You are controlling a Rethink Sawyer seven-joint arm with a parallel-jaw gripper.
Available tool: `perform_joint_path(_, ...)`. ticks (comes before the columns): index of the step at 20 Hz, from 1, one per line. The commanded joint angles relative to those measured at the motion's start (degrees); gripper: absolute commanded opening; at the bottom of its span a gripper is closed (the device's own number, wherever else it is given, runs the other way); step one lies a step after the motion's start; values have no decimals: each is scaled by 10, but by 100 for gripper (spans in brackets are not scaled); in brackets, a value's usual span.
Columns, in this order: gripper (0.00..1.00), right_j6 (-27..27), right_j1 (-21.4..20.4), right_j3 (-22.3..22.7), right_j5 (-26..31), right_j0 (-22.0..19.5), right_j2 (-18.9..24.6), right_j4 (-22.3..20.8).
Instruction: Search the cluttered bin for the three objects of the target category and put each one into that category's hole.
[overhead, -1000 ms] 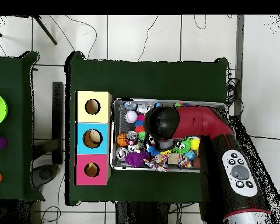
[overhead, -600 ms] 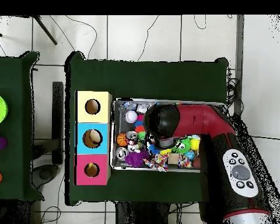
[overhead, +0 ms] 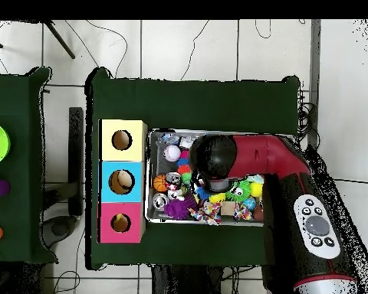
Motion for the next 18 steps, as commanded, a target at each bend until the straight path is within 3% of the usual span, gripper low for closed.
perform_joint_path(1, 0, -5, -6, -30, 30, 12, -5, -25)
perform_joint_path(18, 0, 4, -2, 2, 31, 4, -4, 19)
